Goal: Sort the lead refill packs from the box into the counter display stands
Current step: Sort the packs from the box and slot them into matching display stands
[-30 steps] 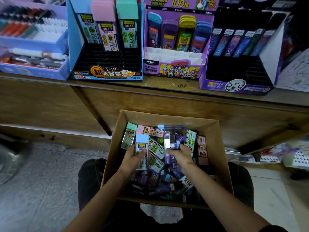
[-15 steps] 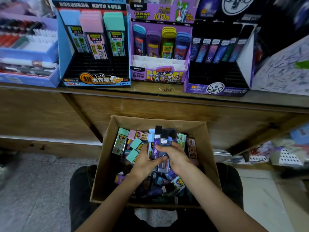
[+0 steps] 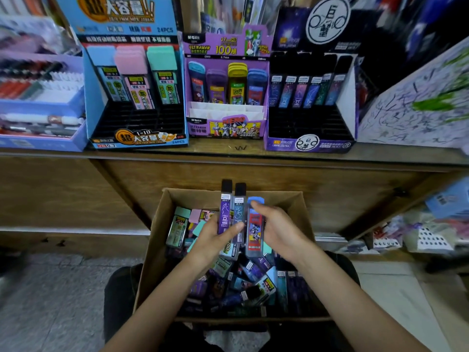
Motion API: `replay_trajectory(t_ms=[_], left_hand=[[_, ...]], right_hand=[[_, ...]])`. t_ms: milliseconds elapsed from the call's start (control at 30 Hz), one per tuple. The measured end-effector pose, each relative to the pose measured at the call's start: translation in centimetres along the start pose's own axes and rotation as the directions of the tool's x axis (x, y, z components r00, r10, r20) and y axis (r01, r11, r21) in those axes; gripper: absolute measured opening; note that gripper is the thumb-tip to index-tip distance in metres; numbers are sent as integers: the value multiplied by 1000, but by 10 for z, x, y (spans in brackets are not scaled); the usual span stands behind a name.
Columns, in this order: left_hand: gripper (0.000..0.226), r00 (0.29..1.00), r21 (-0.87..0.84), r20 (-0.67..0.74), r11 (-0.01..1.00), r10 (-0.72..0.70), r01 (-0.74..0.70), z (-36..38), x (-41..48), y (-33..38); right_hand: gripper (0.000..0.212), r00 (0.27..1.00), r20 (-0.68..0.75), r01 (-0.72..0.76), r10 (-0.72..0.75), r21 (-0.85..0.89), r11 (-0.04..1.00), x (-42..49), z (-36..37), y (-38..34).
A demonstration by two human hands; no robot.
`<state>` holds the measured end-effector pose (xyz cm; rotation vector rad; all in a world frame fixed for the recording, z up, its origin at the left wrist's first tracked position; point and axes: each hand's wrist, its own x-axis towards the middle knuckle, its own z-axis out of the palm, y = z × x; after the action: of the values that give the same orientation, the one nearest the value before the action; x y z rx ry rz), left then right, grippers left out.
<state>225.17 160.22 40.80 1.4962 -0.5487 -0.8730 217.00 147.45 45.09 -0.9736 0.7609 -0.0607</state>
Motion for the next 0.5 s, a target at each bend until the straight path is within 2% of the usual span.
replay_trajectory(t_ms=[133, 233, 333, 500], left_hand=[[29, 995, 28, 6, 995, 98, -98, 5, 0, 23], [28, 989, 67, 7, 987, 148, -148, 6, 2, 37], [34, 984, 81, 12, 981, 177, -177, 5, 6, 54], [39, 968, 85, -1, 964, 251, -250, -1, 14, 90]], right_hand=[[28, 995, 44, 87, -88, 25, 996, -11, -11, -22], [12, 970, 13, 245, -245, -108, 964, -23, -18, -45], [10, 901, 35, 417, -433, -348, 839, -36, -24, -77], [5, 756, 93, 588, -648, -531, 611, -55, -28, -141]])
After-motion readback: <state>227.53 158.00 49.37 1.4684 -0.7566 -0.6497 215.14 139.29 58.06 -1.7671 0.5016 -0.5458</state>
